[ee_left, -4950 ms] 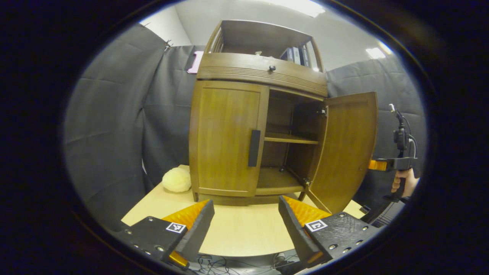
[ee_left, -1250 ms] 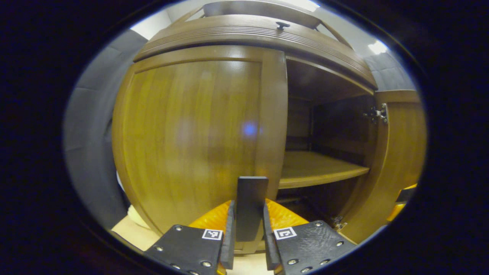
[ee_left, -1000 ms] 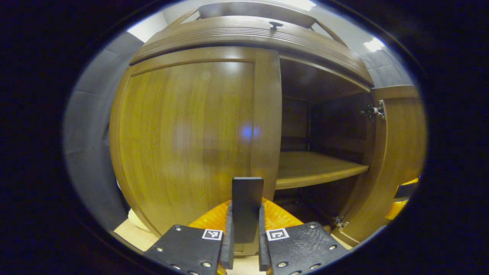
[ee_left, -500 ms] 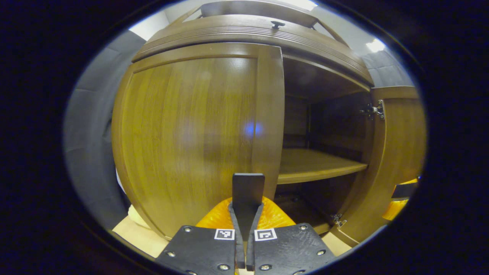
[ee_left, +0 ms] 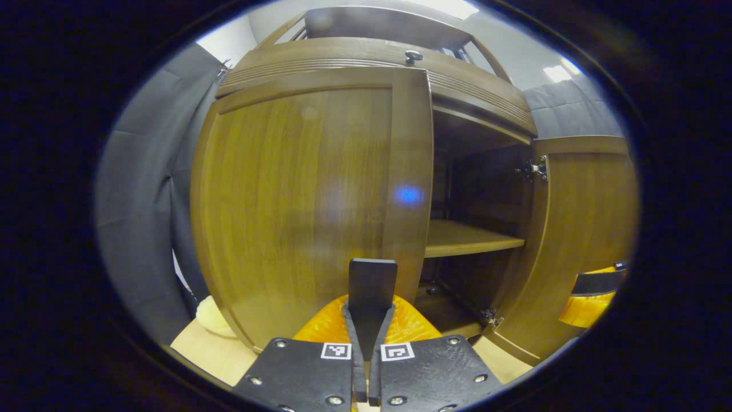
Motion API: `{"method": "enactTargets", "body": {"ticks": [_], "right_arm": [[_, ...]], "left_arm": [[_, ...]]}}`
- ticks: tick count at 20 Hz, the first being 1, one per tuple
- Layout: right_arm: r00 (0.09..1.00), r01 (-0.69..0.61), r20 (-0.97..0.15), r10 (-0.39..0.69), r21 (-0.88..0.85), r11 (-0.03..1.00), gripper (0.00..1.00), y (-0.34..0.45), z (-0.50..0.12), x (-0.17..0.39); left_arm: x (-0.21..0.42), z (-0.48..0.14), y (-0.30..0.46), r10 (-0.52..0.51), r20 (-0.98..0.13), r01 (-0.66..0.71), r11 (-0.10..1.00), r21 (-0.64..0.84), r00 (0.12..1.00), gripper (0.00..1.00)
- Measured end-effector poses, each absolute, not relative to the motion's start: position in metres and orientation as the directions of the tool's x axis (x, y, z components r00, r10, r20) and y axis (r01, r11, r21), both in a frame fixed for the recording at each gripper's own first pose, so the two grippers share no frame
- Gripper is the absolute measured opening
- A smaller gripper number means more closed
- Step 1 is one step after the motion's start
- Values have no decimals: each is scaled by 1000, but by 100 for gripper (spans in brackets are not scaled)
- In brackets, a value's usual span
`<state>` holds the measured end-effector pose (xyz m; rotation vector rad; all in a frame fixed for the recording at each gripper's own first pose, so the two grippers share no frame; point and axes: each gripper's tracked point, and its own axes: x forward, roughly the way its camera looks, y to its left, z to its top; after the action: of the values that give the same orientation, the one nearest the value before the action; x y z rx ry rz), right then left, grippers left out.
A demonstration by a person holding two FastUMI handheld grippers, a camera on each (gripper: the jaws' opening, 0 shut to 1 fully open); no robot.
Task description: Open the right door of the double-door shoe cabinet with the right hand, and open the left door with the left hand.
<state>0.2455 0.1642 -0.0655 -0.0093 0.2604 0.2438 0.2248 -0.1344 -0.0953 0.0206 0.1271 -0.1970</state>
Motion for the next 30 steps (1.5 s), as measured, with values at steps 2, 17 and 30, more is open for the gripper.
{"method": "enactTargets", "body": {"ticks": [2, 17, 30], "right_arm": [[935, -250, -255, 248, 25, 968, 93, 165, -64, 247], [921, -308, -242, 304, 25, 951, 93, 149, -63, 268], [908, -301, -293, 300, 42, 953, 93, 132, -83, 307]], "left_arm": [[211, -94, -128, -188, -127, 191, 982, 10, 974, 5], [137, -86, -66, -160, -107, 163, 986, 27, 981, 4], [86, -81, 10, -192, -45, 194, 980, 51, 980, 3]]}}
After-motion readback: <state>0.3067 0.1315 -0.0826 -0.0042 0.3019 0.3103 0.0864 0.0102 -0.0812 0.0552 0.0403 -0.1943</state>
